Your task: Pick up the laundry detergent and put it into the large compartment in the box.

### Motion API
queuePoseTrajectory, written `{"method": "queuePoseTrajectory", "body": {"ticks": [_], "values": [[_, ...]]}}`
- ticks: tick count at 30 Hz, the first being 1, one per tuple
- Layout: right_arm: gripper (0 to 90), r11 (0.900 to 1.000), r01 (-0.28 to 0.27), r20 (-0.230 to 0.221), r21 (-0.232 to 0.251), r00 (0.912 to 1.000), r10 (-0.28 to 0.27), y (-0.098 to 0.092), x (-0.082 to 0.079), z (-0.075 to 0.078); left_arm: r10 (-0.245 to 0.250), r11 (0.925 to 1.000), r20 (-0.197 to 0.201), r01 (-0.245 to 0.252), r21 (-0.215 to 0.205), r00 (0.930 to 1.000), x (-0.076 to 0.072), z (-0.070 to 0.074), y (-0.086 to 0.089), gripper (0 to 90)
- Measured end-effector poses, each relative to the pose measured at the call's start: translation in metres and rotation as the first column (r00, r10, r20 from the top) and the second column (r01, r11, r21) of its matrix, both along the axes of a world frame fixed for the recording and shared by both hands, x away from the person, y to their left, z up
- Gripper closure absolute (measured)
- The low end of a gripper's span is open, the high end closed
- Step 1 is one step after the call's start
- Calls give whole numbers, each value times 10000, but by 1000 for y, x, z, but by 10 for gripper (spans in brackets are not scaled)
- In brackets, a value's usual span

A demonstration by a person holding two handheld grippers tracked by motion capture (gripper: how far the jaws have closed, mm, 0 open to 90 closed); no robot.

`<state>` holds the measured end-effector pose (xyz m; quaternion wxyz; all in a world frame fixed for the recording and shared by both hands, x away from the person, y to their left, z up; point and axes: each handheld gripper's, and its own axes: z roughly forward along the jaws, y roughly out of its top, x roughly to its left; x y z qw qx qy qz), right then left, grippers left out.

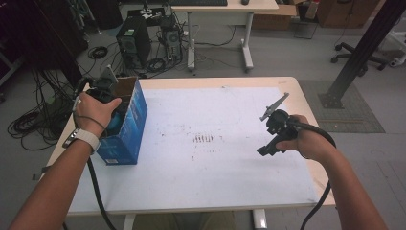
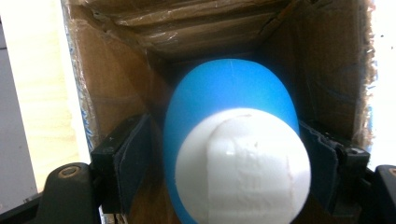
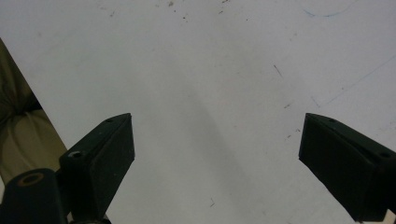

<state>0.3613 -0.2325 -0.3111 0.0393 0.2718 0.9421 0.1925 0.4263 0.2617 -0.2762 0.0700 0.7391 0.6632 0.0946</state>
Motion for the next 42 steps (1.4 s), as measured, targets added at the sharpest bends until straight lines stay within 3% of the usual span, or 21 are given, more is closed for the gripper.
{"method": "queuePoseTrajectory", "body": {"ticks": [13,16,18,42], "values": [[107,10000,8,65,-2,10000,-8,0,-2,3,65,9994,103,-61,-343,9999,-3,5,3,236],[107,10000,4,60,-11,10000,-4,0,-3,3,103,9996,117,-100,-269,9999,-3,7,3,197],[107,10000,-8,72,6,10000,8,0,-3,3,128,9990,68,-125,-431,9999,-3,9,4,177],[107,10000,28,202,12,9998,-28,-1,-9,10,1,9994,334,11,-355,9994,-8,30,3,138]]}}
